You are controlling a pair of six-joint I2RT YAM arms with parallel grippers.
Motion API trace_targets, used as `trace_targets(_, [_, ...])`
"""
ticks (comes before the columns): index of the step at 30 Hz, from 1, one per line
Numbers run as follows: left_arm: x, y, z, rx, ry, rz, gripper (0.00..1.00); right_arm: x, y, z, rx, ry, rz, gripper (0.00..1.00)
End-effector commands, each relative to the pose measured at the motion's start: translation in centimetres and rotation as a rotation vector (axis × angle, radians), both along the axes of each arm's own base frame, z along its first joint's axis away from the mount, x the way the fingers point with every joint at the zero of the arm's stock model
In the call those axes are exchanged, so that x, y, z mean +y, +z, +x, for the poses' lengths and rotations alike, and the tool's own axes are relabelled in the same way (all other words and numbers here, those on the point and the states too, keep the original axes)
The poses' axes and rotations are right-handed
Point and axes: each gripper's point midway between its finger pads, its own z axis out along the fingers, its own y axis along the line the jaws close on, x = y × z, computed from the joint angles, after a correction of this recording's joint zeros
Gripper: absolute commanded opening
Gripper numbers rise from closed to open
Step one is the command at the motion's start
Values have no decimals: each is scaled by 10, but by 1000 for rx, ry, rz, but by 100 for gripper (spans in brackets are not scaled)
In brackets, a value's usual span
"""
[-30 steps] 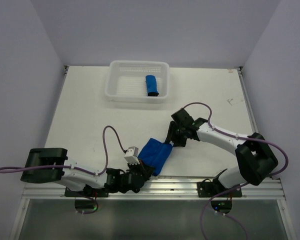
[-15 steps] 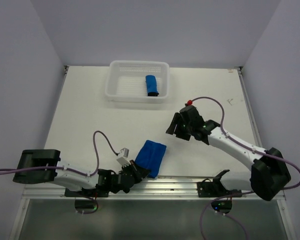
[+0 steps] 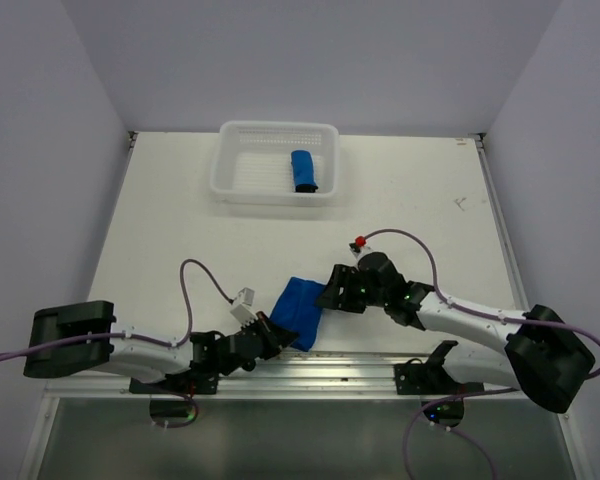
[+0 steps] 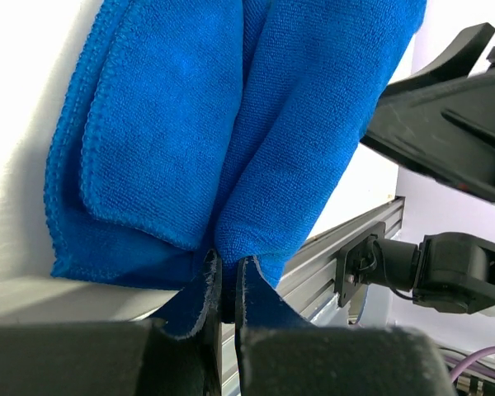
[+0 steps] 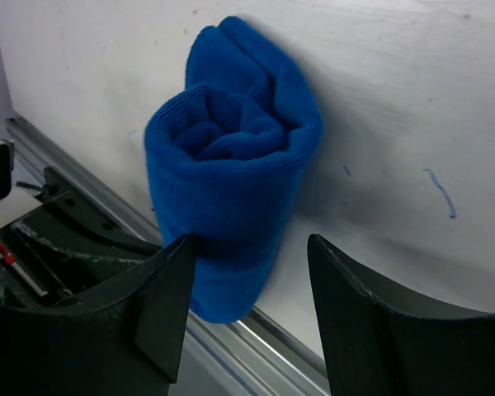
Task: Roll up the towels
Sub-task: Roll the towel
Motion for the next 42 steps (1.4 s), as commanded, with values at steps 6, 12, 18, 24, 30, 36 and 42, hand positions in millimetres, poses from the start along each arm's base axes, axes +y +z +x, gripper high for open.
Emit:
trace_targets(6, [21,-26,4,21,-9,95,0,27,22,-2,-74,9,174,65])
trace_targets(12, [28,-24,10,34,12,78,0,29,14,-7,-59,27,176,71])
trace_targets(18, [33,-25,16,43,15,79,0,39,12,-14,-59,64,203,80])
trace_targets(24, [29,-24,18,58,-8,55,0,51,5,-8,-61,65,201,77])
trace_targets(30, [28,-25,16,77,-24,36,0,57,-4,6,-69,28,175,74])
trace_targets(36, [27,-24,16,85,-31,17,0,61,-4,20,-80,-25,169,63])
trace_targets(42, [29,-27,15,90,-37,32,0,66,-3,26,-72,-42,159,42])
